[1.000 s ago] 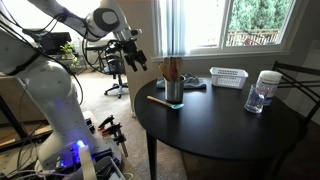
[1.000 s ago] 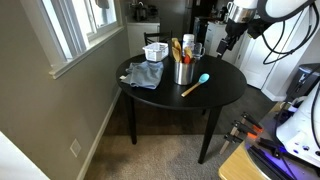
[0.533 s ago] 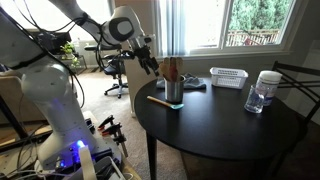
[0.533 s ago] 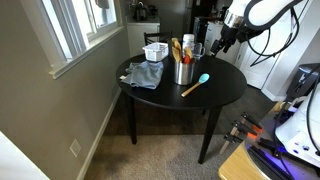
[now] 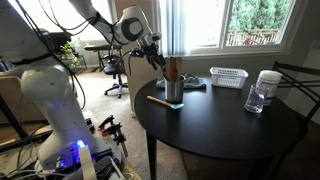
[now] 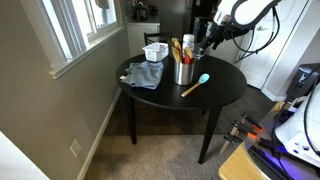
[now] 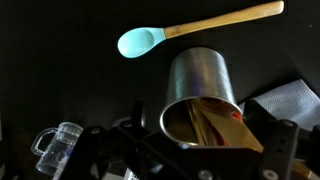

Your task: Remove one wooden spatula from the silver holder and place it on the table.

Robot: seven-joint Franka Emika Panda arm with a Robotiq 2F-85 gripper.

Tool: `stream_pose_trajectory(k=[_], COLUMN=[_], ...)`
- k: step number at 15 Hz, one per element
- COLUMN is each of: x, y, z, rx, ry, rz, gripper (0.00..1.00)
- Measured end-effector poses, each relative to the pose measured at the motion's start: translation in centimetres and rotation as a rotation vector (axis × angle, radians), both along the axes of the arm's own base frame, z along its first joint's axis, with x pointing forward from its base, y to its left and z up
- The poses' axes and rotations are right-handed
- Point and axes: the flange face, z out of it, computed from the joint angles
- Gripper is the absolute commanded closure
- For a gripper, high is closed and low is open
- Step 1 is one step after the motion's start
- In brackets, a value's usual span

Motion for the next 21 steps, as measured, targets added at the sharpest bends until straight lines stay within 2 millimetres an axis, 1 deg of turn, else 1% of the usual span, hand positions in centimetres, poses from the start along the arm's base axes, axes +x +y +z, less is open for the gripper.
stream_pose_trajectory(k=[4, 6, 7, 9, 10, 12, 14, 16, 19, 21], x=[3.3, 4.3, 4.4, 3.9, 3.5, 3.0, 2.8, 2.8, 3.4, 3.8], y=[0.8, 2.5, 3.9, 6.6, 7.6, 8.7, 8.6, 8.1, 6.5, 5.0], z=[-0.3, -0.7, -0.9, -0.8, -0.5, 0.3, 1.1, 1.8, 2.7, 2.6], rx=[0.0, 0.045, 0.079, 0.122, 0.123, 0.115, 0.105, 0.074, -0.015, -0.041], ry=[0.003, 0.03, 0.059, 0.118, 0.137, 0.151, 0.155, 0.141, 0.1, 0.09], rz=[0.011, 0.049, 0.089, 0.172, 0.198, 0.223, 0.227, 0.227, 0.188, 0.146], gripper=[0.0, 0.0, 0.0, 0.0, 0.0, 0.0, 0.0, 0.0, 0.0, 0.0])
